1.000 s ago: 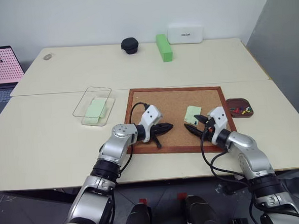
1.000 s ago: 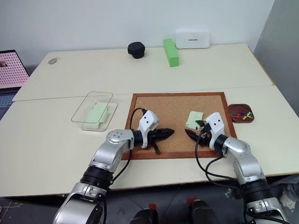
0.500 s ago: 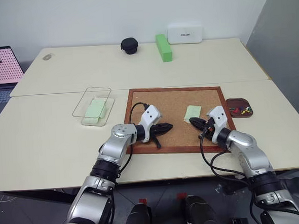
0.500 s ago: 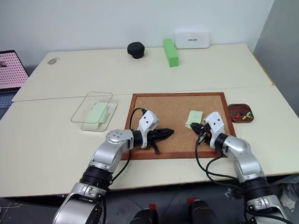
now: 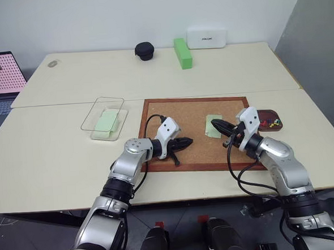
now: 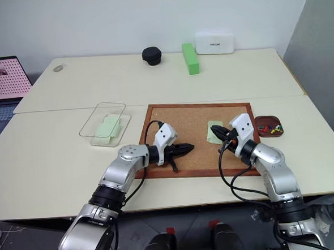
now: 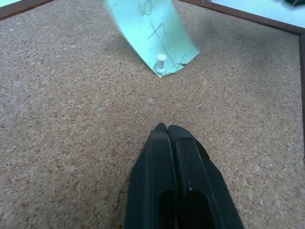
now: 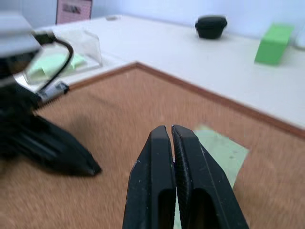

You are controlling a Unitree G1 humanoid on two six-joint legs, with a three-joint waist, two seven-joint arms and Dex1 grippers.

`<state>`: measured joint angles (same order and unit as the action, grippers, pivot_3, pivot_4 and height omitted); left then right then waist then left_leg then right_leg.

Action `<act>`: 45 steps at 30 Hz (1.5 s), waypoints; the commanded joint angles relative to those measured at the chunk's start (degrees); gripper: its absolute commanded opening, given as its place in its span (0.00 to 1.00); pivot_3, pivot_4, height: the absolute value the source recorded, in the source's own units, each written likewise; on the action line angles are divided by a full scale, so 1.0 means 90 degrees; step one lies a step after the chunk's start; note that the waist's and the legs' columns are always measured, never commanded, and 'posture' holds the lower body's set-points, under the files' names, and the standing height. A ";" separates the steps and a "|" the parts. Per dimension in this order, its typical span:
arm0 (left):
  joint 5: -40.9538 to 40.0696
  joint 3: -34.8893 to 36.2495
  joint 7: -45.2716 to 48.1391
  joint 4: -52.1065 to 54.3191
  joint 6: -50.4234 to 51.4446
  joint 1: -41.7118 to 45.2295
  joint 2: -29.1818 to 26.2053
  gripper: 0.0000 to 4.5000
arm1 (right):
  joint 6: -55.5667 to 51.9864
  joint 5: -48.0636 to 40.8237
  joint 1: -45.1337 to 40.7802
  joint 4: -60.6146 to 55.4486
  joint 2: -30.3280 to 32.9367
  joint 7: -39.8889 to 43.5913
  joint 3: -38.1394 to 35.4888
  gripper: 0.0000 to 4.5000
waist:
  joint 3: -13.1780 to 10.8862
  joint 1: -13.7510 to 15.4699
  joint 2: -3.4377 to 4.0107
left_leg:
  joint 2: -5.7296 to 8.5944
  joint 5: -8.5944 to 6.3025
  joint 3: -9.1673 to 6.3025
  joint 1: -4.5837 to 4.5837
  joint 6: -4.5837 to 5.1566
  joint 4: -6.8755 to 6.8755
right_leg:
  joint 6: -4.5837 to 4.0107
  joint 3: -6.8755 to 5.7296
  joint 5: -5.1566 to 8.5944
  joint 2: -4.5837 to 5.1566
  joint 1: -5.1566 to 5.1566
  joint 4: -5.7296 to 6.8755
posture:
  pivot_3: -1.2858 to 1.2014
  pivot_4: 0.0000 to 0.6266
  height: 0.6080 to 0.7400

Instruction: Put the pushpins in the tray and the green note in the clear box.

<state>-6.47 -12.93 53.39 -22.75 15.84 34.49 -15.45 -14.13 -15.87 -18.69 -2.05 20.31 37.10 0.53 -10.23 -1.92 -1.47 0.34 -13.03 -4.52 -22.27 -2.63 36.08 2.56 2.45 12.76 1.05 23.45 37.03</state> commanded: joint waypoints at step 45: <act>0.0038 -0.0025 0.0007 0.0042 -0.0087 -0.0017 -0.0084 0.00 | 0.0878 0.0241 -0.0950 0.2302 0.0646 -0.0904 -0.1006 0.83 | 0.0000 -0.0046 0.0001 | 0.0001 0.0000 0.0006 0.0001 0.0001 -0.0002 | 0.0000 0.0007 -0.0001 0.0000 -0.0001 0.0001 | 0.52 0.24 1.00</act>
<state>-6.35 -13.04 53.38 -22.37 14.92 34.11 -16.22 -3.73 -8.37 -29.06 26.53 26.96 23.99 -8.06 -10.24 -2.34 -1.46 0.36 -13.02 -4.46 -22.26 -2.62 36.07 2.56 2.52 12.75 1.05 23.44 37.04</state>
